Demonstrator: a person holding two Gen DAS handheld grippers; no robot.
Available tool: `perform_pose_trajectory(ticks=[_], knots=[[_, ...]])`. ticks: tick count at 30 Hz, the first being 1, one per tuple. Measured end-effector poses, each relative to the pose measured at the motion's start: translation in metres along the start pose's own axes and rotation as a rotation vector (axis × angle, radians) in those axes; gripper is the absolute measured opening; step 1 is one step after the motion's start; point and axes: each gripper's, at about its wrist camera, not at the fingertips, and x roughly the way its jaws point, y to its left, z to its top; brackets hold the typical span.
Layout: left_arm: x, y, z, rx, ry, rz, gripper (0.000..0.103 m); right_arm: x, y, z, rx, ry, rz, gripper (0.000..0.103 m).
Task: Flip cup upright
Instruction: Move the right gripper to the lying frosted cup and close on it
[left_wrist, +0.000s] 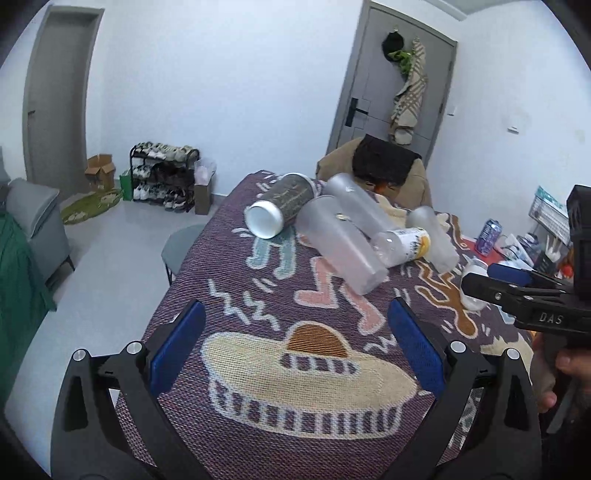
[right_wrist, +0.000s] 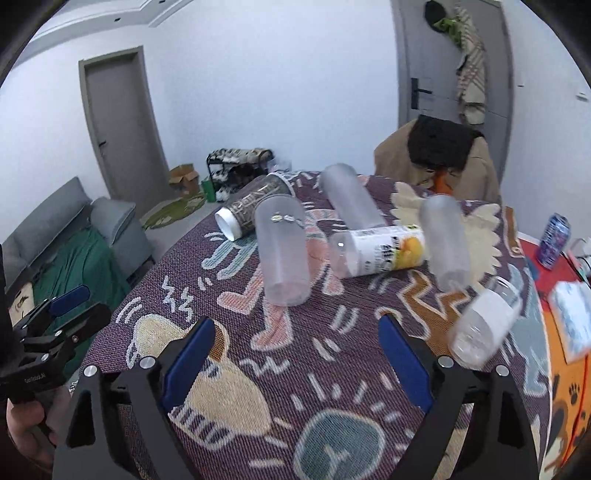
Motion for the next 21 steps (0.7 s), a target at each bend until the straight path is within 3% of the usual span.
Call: perform_pose_trajectory(ticks=[21], knots=[[0.04,0.08,-0.002,-0.144,0.051,0.136,0.098,0.149,0.026,0.044,-0.089,0.184,-0.001,0.079]])
